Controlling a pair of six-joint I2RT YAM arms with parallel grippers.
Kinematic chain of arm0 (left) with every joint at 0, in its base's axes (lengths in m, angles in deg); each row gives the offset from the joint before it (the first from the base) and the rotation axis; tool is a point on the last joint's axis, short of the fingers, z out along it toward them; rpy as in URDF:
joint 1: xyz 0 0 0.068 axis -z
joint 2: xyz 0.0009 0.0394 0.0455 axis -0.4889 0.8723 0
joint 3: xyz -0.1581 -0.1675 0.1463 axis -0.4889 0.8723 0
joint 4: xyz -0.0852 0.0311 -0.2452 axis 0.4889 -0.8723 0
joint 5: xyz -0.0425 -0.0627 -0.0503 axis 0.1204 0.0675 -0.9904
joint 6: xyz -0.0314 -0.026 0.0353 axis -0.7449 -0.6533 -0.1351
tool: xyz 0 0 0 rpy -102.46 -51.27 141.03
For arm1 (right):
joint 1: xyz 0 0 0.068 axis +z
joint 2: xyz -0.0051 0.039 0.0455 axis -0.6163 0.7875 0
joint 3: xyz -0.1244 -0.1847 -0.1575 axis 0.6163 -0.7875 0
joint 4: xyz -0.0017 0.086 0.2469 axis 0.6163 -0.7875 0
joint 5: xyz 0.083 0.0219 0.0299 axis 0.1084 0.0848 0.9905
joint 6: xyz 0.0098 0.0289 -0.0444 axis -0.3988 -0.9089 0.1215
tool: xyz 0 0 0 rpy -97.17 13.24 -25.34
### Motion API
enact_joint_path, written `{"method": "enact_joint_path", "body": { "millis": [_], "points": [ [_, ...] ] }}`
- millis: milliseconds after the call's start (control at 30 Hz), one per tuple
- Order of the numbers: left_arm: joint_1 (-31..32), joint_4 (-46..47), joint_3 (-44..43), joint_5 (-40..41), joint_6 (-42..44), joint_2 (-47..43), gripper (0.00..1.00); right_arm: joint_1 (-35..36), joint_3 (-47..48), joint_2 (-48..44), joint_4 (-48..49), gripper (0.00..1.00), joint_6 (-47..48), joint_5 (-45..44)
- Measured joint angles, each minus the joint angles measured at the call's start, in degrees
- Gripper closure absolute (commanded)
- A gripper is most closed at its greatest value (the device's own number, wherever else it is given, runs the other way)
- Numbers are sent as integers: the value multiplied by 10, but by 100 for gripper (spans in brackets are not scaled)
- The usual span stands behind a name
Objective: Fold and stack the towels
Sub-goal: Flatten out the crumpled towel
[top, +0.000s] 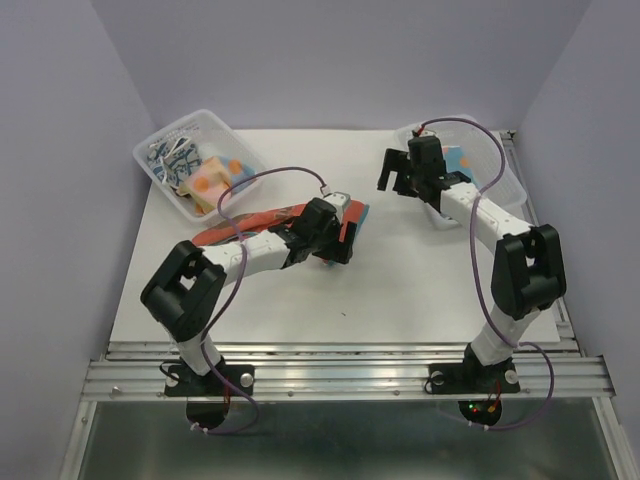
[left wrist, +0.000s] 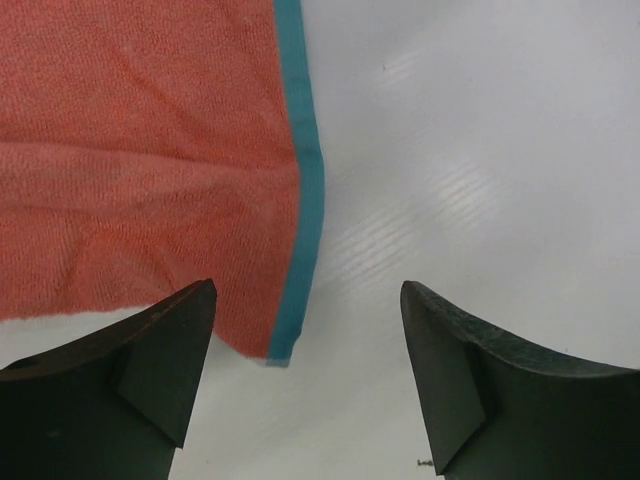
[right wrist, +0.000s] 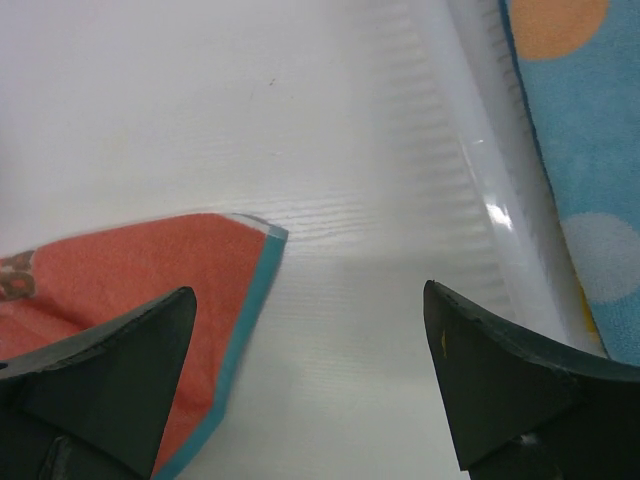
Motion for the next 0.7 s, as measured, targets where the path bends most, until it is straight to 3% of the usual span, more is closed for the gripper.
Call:
{"method": "enact_joint_path", "body": {
  "millis": [133,700],
  "points": [
    [6,0,-40,14,4,49,20,-17,0,0,-4,0,-2,3],
    [37,-11,-16,66,-25,81,31,-16,0,11,-10,0,0,23]
  ]
}}
